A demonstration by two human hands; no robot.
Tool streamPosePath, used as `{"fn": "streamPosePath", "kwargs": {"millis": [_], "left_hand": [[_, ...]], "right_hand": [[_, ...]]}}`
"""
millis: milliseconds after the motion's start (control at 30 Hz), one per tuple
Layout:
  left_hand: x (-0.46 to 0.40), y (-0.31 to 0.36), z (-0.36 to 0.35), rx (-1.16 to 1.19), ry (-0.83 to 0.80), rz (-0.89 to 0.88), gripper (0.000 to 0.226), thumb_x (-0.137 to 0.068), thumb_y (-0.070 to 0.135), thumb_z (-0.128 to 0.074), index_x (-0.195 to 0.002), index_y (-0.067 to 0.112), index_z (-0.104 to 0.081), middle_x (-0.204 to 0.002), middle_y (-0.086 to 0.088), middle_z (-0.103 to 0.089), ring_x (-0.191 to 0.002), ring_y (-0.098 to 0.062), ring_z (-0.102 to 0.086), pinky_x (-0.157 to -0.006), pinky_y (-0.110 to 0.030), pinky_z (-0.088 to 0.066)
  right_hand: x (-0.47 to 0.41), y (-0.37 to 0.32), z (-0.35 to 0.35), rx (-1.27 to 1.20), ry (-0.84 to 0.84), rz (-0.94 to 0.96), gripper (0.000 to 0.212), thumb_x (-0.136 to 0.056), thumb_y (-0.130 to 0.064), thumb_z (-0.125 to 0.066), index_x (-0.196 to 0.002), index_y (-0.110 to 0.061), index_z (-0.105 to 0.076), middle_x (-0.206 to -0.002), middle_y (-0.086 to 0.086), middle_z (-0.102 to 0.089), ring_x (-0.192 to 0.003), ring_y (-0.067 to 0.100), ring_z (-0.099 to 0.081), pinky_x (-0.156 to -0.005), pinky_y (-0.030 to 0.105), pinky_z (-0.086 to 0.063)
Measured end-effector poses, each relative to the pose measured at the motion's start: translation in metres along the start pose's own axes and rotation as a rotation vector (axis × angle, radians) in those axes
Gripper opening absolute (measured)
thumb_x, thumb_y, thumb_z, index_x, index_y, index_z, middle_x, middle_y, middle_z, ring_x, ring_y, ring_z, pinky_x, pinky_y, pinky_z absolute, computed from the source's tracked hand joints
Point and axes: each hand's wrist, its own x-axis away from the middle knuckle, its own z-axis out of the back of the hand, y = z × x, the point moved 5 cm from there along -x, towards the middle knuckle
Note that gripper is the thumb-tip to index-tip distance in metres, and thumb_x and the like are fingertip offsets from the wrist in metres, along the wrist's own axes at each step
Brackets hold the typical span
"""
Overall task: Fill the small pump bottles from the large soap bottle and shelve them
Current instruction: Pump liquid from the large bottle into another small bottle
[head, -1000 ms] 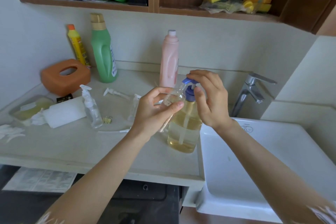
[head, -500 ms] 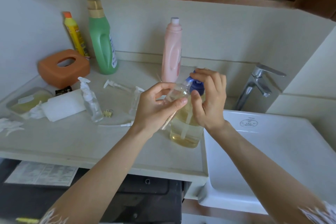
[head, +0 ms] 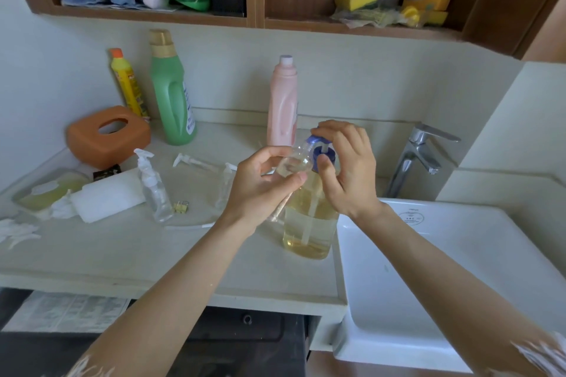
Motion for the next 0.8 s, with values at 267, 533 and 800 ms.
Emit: {"fn": "streamPosePath", "kwargs": {"millis": [267, 533, 800], "left_hand": [[0.002, -0.004, -0.004, 0.039, 0.007, -0.005, 0.033, -0.067, 0.015, -0.078, -0.097, 0.021, -0.068, -0.095, -0.007, -0.073, -0.071, -0.020, -0.065, -0.064, -0.031, -0.054], [0.005, -0.015, -0.001, 0.002, 0.034, 0.032, 0.031, -0.063, 0.019, -0.078, -0.093, 0.024, -0.070, -0.092, -0.006, -0.074, -0.073, -0.017, -0.068, -0.061, -0.026, -0.052], [0.004, -0.003, -0.002, 0.050, 0.027, 0.036, 0.029, -0.078, 0.007, -0.078, -0.099, 0.023, -0.067, -0.090, -0.001, -0.073, -0.065, -0.027, -0.062, -0.051, -0.023, -0.050]], "right_hand": [[0.012, 0.000, -0.011, -0.056, 0.110, 0.046, 0.060, -0.098, -0.042, -0.030, -0.105, 0.009, -0.061, -0.113, 0.018, -0.061, -0.111, 0.028, -0.051, -0.101, 0.034, -0.034], [0.017, 0.004, -0.013, -0.020, 0.125, -0.003, 0.063, -0.098, -0.044, -0.025, -0.094, 0.001, -0.067, -0.100, 0.010, -0.066, -0.090, 0.030, -0.057, -0.087, 0.020, -0.033], [0.001, 0.002, 0.002, 0.000, 0.007, 0.033, 0.044, -0.094, -0.030, -0.034, -0.108, -0.006, -0.067, -0.110, 0.006, -0.063, -0.094, 0.027, -0.053, -0.091, 0.015, -0.030]]}}
